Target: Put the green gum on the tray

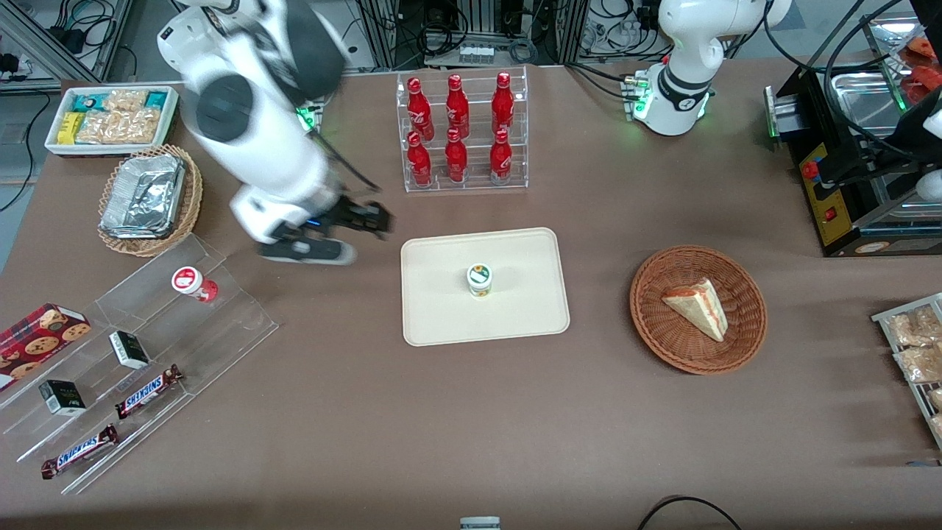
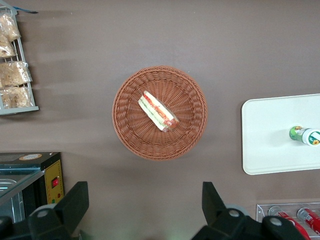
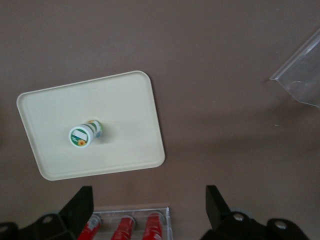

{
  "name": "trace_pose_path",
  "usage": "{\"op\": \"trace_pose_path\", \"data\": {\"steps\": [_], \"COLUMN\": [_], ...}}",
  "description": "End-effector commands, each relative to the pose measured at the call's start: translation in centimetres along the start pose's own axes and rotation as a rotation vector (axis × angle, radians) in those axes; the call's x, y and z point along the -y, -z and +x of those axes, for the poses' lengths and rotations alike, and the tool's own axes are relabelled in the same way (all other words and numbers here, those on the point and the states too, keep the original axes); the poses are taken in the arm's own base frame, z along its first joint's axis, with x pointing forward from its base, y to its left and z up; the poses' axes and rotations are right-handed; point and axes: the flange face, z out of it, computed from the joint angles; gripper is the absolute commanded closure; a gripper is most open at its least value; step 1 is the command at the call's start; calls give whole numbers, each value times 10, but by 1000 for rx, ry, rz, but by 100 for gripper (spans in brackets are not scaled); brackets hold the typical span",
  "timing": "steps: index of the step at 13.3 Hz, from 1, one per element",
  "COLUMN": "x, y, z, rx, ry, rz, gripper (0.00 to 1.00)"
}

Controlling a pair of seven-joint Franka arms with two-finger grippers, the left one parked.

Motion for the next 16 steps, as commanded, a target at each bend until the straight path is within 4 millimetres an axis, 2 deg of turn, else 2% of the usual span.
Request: {"op": "trace_pose_path", "data": {"steps": [1,3,5,9,11,16], "x": [-65,-120,-172,-240,-262,-275], "y": [34,60,76,77,77,77], "z": [-8,2,19,41,48,50], "rx": [25,26,22,16,17,16], "ry": [27,47,54,105,122,104], "rz": [-25,-8,-17,-43,-52,-51], "gripper": [0,0,0,0,0,0]}}
